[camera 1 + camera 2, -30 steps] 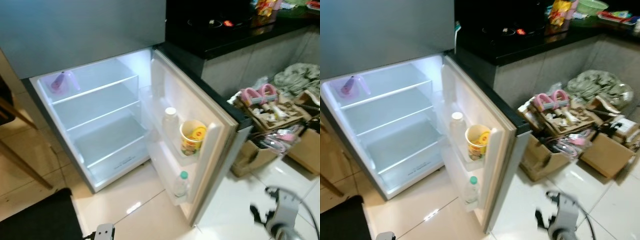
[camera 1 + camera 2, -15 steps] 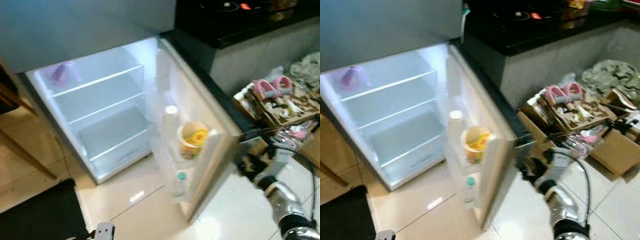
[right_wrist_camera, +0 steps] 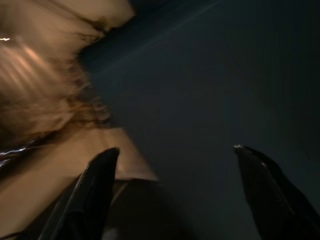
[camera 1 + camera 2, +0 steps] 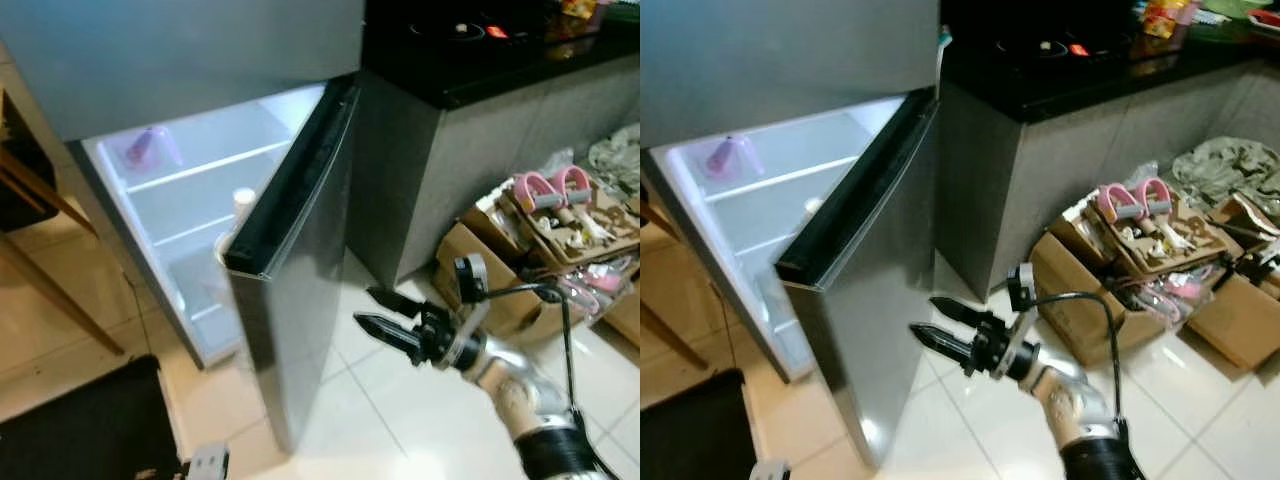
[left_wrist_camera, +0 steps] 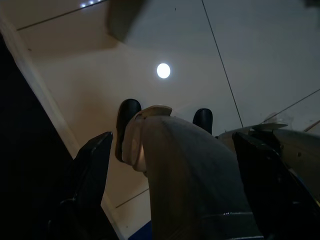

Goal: Restocking fridge

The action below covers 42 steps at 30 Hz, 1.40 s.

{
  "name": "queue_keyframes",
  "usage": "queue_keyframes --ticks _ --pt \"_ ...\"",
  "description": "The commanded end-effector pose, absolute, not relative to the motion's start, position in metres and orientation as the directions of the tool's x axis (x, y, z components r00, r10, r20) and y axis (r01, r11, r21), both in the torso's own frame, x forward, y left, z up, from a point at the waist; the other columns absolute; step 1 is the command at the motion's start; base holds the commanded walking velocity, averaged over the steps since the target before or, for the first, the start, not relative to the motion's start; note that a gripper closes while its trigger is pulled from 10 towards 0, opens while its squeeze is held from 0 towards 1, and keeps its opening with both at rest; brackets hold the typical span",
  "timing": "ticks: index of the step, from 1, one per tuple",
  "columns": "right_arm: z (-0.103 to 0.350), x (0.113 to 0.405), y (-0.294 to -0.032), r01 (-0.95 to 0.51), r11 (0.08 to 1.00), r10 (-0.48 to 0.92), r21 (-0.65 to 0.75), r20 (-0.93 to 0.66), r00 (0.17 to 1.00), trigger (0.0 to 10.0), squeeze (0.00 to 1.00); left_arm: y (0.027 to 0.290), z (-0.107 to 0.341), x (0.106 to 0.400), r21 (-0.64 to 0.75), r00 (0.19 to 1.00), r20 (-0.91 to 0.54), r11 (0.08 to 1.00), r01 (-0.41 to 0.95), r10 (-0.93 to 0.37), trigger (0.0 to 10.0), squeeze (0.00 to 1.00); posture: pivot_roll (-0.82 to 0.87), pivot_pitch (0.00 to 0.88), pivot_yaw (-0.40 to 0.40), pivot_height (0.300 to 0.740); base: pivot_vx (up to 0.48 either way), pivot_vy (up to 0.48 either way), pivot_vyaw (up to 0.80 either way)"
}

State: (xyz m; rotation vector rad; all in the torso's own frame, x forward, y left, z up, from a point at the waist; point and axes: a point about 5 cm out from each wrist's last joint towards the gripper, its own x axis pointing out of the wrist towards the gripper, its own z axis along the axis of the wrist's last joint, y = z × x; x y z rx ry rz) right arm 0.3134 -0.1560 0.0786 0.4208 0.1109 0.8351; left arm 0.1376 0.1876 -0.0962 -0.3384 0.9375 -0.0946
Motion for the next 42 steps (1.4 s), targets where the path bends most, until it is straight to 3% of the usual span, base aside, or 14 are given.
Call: queue_keyframes --ticks 1,3,8,9,14,15,17,29,42 --pt "0.047 0.304 -0.177 -0.536 0.743 0.619 0.401 -0.104 0.779 10.0 0.00 0.184 -0.101 0.127 -0.334 0.557 -0.796 0.939 -0.077 -0.237 10.0 0.00 -0.04 0.065 -0.045 0.740 0.000 0.000 0.00" --pt "0.022 0.289 -0.197 -0.389 0.846 0.495 0.365 -0.267 0.827 10.0 0.00 0.185 -0.101 0.126 -0.330 0.555 -0.798 0.941 -0.077 -0.234 10.0 0.00 -0.04 0.064 -0.044 0.740 0.000 0.000 0.00" --pt "-0.004 0.265 -0.215 -0.250 0.911 0.380 0.327 -0.434 0.817 10.0 0.00 0.185 -0.101 0.126 -0.327 0.553 -0.800 0.942 -0.078 -0.232 10.0 0.00 -0.04 0.066 -0.043 0.740 0.000 0.000 0.23" --pt "-0.019 0.249 -0.223 -0.167 0.938 0.310 0.303 -0.528 0.791 10.0 0.00 0.185 -0.101 0.126 -0.327 0.553 -0.800 0.942 -0.078 -0.232 10.0 0.00 -0.04 0.066 -0.040 0.740 0.000 0.000 0.66" --pt "-0.045 0.217 -0.237 -0.044 0.969 0.198 0.244 -0.654 0.730 10.0 0.00 0.185 -0.101 0.126 -0.329 0.554 -0.799 0.941 -0.077 -0.234 10.0 0.00 -0.04 0.069 -0.038 0.740 0.000 0.000 0.66" --pt "-0.063 0.188 -0.243 0.031 0.979 0.129 0.201 -0.730 0.671 10.0 0.00 0.185 -0.101 0.126 -0.327 0.552 -0.800 0.942 -0.073 -0.235 10.0 0.00 -0.04 0.068 -0.030 0.740 0.000 0.000 0.66" --pt "-0.071 0.173 -0.245 0.068 0.981 0.096 0.180 -0.765 0.636 10.0 0.00 0.186 -0.101 0.126 -0.326 0.551 -0.800 0.943 -0.071 -0.235 10.0 0.00 -0.04 0.068 -0.028 0.740 0.000 0.000 0.66" --pt "-0.088 0.134 -0.249 0.125 0.987 0.022 0.102 -0.852 0.523 10.0 0.00 0.186 -0.100 0.129 -0.322 0.555 -0.799 0.945 -0.066 -0.233 10.0 0.00 -0.04 0.067 -0.027 0.740 0.000 0.000 0.66" --pt "-0.091 0.125 -0.249 0.135 0.987 0.012 0.092 -0.863 0.505 10.0 0.00 0.186 -0.102 0.126 -0.293 0.535 -0.818 0.953 -0.072 -0.211 10.0 0.00 -0.04 0.062 -0.030 0.740 0.000 0.000 0.67"
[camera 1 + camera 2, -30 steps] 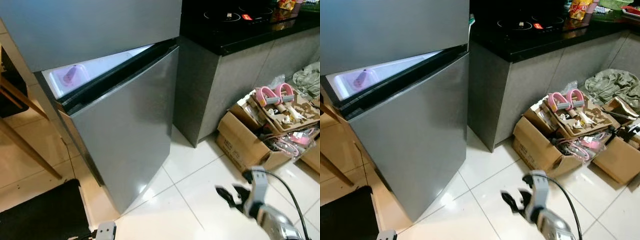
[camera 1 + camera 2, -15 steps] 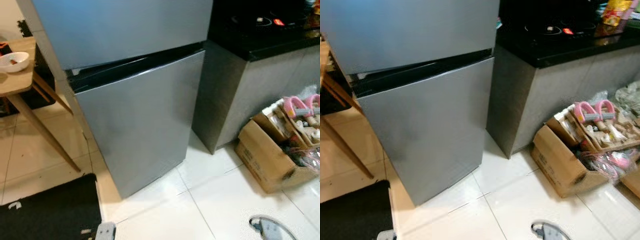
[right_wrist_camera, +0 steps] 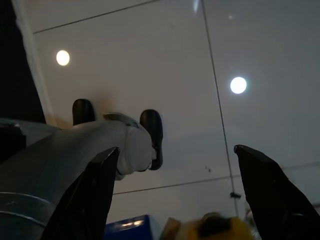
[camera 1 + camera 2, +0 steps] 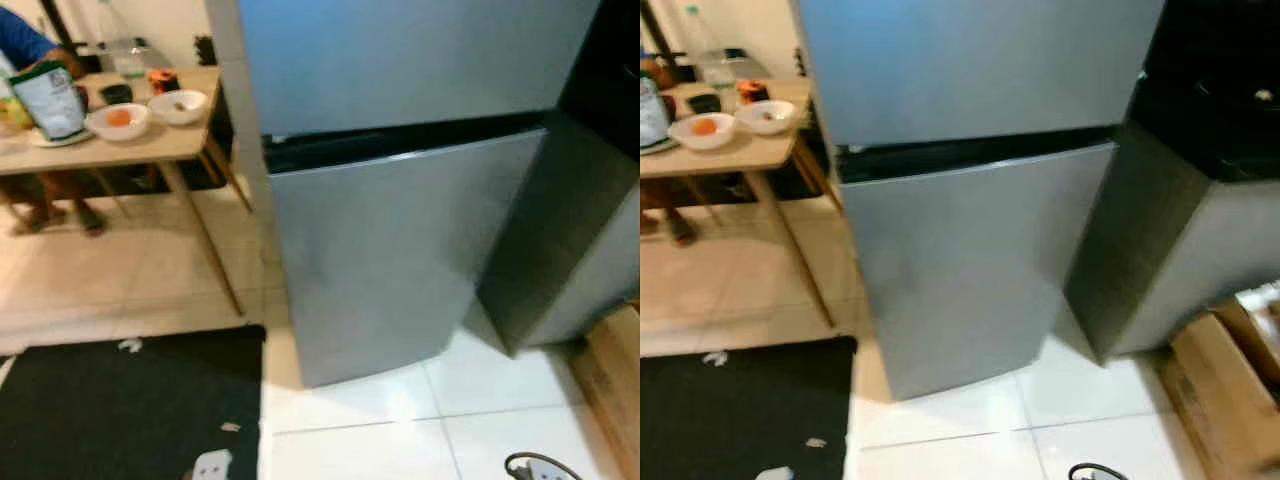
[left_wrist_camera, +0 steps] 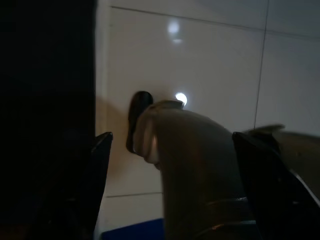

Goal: Restocking fridge

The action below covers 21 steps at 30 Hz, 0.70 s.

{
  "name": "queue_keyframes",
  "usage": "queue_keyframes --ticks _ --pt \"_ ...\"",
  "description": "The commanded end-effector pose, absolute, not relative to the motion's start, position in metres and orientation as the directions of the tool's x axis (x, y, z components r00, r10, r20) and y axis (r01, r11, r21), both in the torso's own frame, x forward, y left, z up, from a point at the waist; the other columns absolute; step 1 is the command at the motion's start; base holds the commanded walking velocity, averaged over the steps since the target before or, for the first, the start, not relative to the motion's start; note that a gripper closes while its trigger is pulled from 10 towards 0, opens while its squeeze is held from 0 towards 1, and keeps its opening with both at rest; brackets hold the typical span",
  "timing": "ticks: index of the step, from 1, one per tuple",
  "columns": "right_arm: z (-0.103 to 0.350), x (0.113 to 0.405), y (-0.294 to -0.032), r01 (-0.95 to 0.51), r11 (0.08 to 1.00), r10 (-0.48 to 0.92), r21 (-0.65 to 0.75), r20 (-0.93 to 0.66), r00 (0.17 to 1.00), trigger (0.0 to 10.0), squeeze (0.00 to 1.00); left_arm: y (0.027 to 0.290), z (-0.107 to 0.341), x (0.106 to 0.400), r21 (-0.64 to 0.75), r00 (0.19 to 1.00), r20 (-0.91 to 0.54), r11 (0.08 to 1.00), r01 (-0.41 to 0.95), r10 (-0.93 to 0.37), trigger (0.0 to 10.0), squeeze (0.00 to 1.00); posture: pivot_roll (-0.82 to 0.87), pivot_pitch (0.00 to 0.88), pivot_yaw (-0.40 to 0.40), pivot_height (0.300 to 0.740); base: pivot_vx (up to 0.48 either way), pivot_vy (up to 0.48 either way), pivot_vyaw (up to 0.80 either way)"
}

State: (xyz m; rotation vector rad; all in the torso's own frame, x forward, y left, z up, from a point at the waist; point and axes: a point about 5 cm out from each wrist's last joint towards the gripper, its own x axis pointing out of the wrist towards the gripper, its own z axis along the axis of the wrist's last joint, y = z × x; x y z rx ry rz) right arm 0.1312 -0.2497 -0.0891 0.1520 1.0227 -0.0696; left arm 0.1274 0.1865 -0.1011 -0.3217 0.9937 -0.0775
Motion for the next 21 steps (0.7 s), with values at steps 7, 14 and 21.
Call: queue_keyframes --ticks 7,14,21 --pt "-0.0912 0.1265 -0.2494 0.144 0.988 -0.018 0.064 -0.860 0.509 10.0 0.00 0.1841 -0.1020 0.1270 -0.286 0.531 -0.822 0.956 -0.070 -0.207 10.0 0.00 -0.05 0.063 -0.031 0.740 0.000 0.000 0.38" --pt "-0.0913 0.1256 -0.2495 0.112 0.992 -0.009 0.055 -0.862 0.507 10.0 0.00 0.1832 -0.1021 0.1276 -0.281 0.529 -0.823 0.957 -0.066 -0.205 10.0 0.00 -0.05 0.067 -0.028 0.740 0.000 0.000 0.53" --pt "-0.0902 0.1270 -0.2515 0.144 0.988 -0.036 0.047 -0.850 0.525 10.0 0.00 0.1837 -0.1016 0.1280 -0.288 0.536 -0.818 0.955 -0.064 -0.211 10.0 0.00 -0.05 0.068 -0.027 0.740 0.000 0.000 0.57"
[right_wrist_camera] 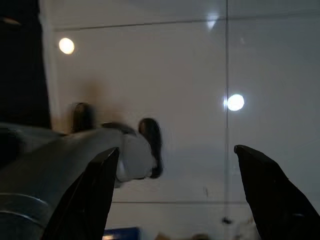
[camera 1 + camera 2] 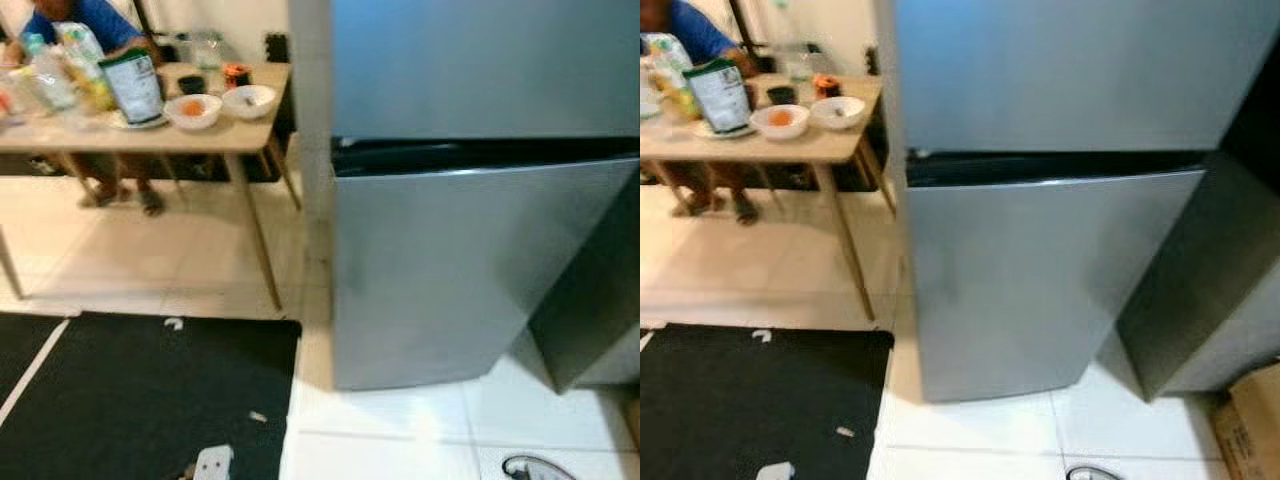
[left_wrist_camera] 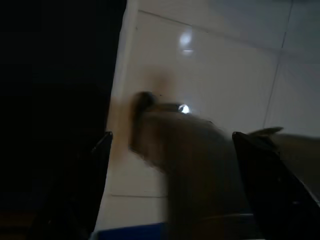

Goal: Restocking fridge

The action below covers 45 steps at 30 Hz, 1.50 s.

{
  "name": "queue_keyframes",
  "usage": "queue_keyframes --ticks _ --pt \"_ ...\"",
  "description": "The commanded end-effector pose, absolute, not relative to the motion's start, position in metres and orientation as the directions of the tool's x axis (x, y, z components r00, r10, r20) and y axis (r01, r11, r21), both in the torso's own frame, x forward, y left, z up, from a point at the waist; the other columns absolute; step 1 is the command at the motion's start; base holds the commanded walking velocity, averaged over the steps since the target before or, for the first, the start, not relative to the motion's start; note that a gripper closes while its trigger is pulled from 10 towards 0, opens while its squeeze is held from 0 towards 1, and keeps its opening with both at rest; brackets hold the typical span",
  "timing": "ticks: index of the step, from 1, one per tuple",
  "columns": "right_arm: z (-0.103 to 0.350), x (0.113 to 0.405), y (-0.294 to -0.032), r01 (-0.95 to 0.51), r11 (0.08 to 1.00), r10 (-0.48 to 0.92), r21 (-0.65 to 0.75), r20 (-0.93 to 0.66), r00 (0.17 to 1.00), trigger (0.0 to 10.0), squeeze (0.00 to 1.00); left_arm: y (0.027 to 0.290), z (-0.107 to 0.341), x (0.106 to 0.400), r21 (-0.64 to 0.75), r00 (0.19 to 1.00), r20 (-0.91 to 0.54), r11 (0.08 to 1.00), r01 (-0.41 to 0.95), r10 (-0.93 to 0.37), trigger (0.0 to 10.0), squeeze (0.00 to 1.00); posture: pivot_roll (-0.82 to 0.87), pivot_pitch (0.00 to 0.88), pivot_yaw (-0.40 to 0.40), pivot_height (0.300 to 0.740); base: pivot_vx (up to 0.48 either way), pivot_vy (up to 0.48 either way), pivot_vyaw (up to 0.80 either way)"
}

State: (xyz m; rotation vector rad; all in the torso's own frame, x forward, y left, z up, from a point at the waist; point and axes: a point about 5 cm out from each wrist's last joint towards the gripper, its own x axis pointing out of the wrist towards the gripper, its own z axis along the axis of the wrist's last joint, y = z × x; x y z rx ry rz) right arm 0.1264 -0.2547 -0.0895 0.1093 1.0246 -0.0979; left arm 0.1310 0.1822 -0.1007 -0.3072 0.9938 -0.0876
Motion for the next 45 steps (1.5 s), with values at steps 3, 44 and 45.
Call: queue_keyframes --ticks 3,44,45 --pt "-0.0904 0.1269 -0.2533 0.161 0.987 -0.071 0.015 -0.856 0.513 10.0 0.00 0.1839 -0.1015 0.1281 -0.290 0.535 -0.817 0.955 -0.061 -0.214 10.0 0.00 -0.05 0.069 -0.025 0.740 0.000 0.000 0.00" --pt "-0.0914 0.1286 -0.2477 0.133 0.991 -0.060 0.011 -0.854 0.517 10.0 0.00 0.1855 -0.1032 0.1242 -0.290 0.509 -0.835 0.954 -0.080 -0.211 10.0 0.00 -0.05 0.059 -0.026 0.740 0.141 -0.104 0.00" --pt "-0.0910 0.1295 -0.2479 0.134 0.991 -0.062 0.010 -0.852 0.520 10.0 0.00 0.1850 -0.1030 0.1249 -0.292 0.510 -0.833 0.953 -0.078 -0.213 10.0 0.00 -0.05 0.059 -0.026 0.740 0.334 0.000 0.00"
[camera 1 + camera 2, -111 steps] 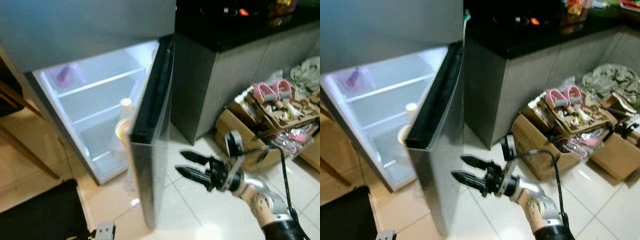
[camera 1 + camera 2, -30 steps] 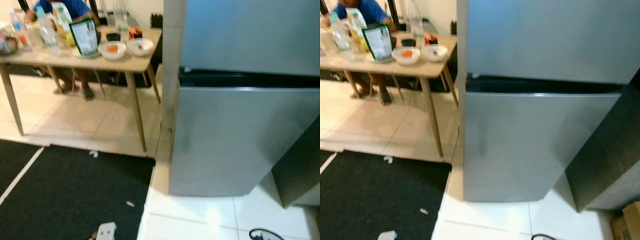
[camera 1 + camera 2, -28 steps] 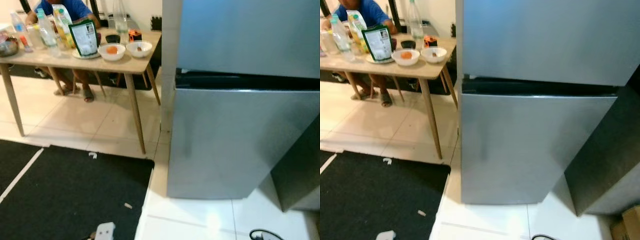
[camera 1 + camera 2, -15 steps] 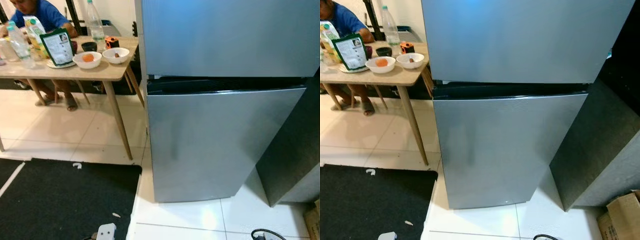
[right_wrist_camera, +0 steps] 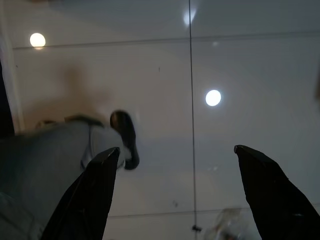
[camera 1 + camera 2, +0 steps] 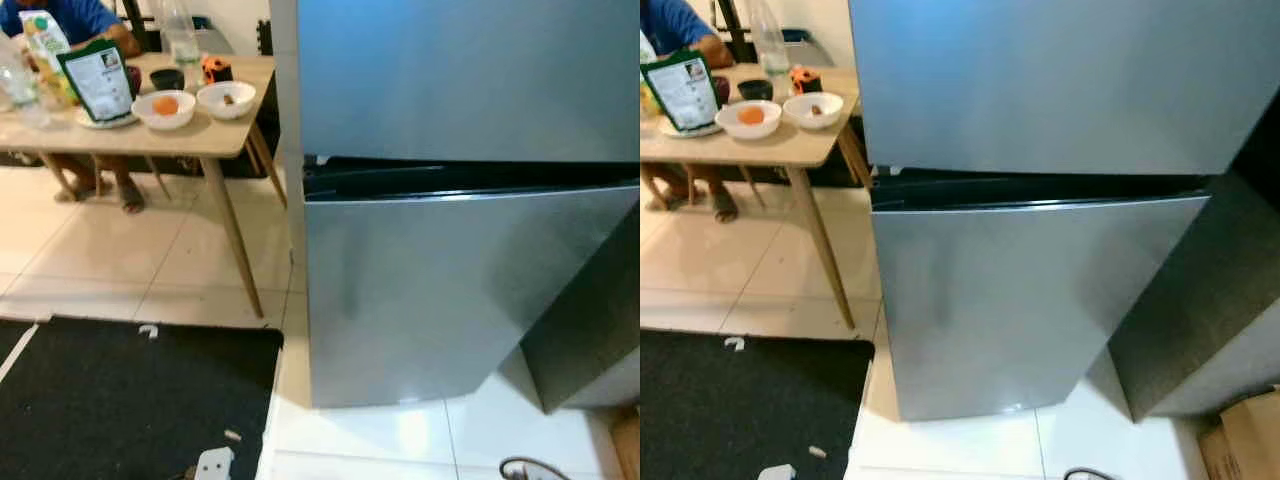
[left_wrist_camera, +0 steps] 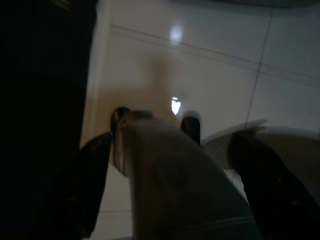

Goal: Restocking fridge

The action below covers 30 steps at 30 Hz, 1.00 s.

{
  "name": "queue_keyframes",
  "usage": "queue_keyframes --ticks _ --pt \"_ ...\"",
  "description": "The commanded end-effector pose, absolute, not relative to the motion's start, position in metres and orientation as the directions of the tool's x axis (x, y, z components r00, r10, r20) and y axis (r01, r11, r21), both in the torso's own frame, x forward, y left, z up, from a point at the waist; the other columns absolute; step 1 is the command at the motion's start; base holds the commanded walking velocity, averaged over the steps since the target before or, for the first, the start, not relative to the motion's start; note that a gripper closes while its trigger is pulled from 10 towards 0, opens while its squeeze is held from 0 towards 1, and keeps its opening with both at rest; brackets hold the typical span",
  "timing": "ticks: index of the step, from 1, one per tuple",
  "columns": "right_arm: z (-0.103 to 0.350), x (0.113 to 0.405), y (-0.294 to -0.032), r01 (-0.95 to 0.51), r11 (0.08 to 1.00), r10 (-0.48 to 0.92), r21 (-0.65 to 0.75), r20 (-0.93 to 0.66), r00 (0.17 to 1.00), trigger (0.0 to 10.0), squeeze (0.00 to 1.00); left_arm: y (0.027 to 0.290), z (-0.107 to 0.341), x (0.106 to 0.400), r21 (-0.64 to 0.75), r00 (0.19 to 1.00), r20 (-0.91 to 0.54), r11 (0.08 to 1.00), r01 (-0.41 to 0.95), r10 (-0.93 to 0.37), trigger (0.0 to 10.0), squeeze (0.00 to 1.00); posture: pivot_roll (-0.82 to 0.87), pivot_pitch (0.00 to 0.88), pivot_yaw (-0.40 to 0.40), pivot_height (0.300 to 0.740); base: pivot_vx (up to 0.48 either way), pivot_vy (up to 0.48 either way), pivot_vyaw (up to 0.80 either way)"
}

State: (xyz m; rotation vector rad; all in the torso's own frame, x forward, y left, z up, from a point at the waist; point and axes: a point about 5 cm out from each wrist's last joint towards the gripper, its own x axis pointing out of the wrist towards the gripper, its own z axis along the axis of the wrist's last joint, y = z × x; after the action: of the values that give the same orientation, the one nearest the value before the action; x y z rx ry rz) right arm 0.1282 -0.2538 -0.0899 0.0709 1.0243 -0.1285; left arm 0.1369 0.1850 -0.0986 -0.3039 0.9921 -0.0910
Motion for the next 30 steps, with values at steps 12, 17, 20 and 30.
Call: queue_keyframes --ticks 12,17,20,30 --pt "-0.080 0.149 -0.251 0.234 0.964 -0.054 0.129 -0.764 0.643 10.0 0.00 0.188 -0.103 0.126 -0.278 0.519 -0.834 0.955 -0.101 -0.188 10.0 0.00 -0.05 0.067 -0.020 0.740 0.270 0.000 0.00" --pt "-0.065 0.175 -0.253 0.303 0.887 -0.021 0.349 -0.625 0.781 10.0 0.00 0.189 -0.103 0.125 -0.276 0.515 -0.836 0.956 -0.099 -0.188 10.0 0.00 -0.05 0.071 -0.018 0.740 0.000 0.000 0.00" --pt "-0.057 0.187 -0.253 0.288 0.861 -0.002 0.420 -0.562 0.827 10.0 0.00 0.189 -0.103 0.125 -0.278 0.517 -0.835 0.955 -0.101 -0.189 10.0 0.00 -0.05 0.072 -0.018 0.740 0.000 0.000 0.00" --pt "-0.020 0.236 -0.254 0.135 0.813 0.060 0.567 -0.313 0.948 10.0 0.00 0.187 -0.103 0.125 -0.285 0.519 -0.832 0.953 -0.102 -0.194 10.0 0.00 -0.05 0.072 -0.025 0.740 0.000 0.000 0.00"
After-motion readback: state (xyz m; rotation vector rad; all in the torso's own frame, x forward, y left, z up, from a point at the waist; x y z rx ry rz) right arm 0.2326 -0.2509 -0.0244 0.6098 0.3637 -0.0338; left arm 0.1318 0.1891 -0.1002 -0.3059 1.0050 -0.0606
